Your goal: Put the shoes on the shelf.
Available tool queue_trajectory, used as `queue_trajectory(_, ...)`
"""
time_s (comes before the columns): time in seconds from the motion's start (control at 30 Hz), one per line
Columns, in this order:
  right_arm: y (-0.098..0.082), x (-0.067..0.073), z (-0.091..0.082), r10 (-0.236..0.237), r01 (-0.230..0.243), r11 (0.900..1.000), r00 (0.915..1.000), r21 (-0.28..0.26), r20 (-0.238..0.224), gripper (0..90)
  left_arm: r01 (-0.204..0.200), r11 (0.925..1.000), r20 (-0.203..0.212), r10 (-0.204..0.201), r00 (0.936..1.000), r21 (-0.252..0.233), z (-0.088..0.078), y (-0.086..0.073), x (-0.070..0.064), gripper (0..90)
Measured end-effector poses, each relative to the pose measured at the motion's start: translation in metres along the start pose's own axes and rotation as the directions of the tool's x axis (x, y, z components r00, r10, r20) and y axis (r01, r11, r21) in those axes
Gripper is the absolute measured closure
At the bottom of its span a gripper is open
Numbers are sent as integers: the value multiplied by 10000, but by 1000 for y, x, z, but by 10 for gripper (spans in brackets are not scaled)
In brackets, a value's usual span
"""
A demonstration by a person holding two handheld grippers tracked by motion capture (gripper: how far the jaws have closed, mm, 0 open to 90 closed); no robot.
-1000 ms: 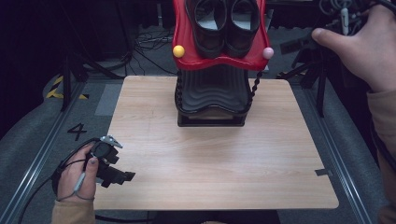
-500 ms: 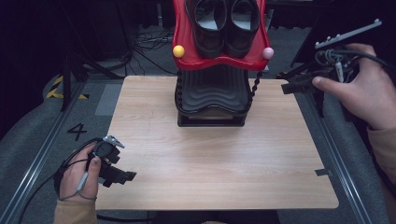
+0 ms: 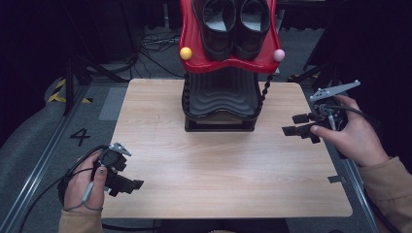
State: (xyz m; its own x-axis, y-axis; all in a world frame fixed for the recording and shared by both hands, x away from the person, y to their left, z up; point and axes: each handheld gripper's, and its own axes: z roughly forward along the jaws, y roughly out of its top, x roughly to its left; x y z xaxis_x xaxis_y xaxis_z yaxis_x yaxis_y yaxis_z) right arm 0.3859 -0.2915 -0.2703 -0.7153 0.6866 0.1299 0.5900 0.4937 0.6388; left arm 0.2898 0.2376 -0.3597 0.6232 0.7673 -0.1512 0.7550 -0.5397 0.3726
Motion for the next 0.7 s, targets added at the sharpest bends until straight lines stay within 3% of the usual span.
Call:
queue_trajectory(0.17,-18,1,17,-287,287,9994,9996,208,-7,355,77,10000,-76,-77,9999,-19,-1,-3,-2,169)
queue_trajectory(0.47,-48,4,55,-700,729,9957,9962,566,-517,339,81,10000,-103,-81,9999,10,-1,-6,-3,168)
queue_trajectory(0.57,-56,4,67,-1303,1339,9885,9901,708,-520,340,123,9999,-111,-122,9999,41,1,-6,-3,168)
queue_trajectory(0.7,-67,4,90,-1240,1271,9903,9907,570,-554,337,38,10000,-50,-38,10000,81,2,-5,-3,169)
